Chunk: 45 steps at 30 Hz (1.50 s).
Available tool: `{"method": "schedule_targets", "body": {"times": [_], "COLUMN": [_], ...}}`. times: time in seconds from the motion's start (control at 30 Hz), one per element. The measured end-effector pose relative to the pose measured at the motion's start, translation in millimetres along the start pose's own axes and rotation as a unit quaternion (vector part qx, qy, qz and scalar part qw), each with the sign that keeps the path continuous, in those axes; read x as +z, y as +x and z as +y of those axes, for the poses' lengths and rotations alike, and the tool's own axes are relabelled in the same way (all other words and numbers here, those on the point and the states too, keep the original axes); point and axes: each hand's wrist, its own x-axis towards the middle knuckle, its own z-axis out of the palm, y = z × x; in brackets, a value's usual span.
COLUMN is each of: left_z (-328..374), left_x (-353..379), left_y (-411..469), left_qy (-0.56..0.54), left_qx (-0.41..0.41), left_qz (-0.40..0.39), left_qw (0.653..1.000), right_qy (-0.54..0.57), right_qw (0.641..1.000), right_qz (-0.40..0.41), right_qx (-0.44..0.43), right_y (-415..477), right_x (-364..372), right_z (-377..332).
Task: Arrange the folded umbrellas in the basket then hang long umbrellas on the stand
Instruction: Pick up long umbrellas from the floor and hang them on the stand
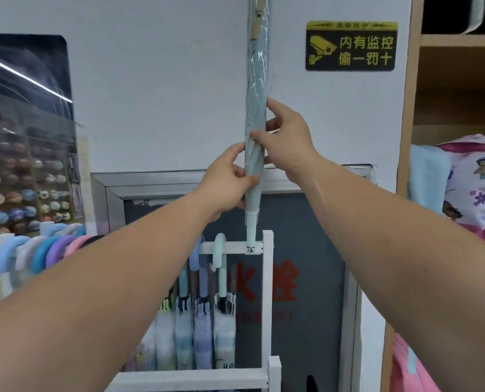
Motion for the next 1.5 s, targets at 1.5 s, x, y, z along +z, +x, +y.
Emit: {"method": "schedule_targets", "body": {"times": [1.5], "left_z": [-49.3], "left_x": [-4.6], "left_y": [27.3], "left_qy": [-0.011], "left_qx": [-0.003], "left_qz": [-0.005], "left_qw": [1.0], "right_qy": [-0.12], "right_qw": [0.975], "right_qz": [-0.154], "right_qx": [0.11], "right_y": [-93.0], "right_x": [29.0], "right_z": [118.1]}}
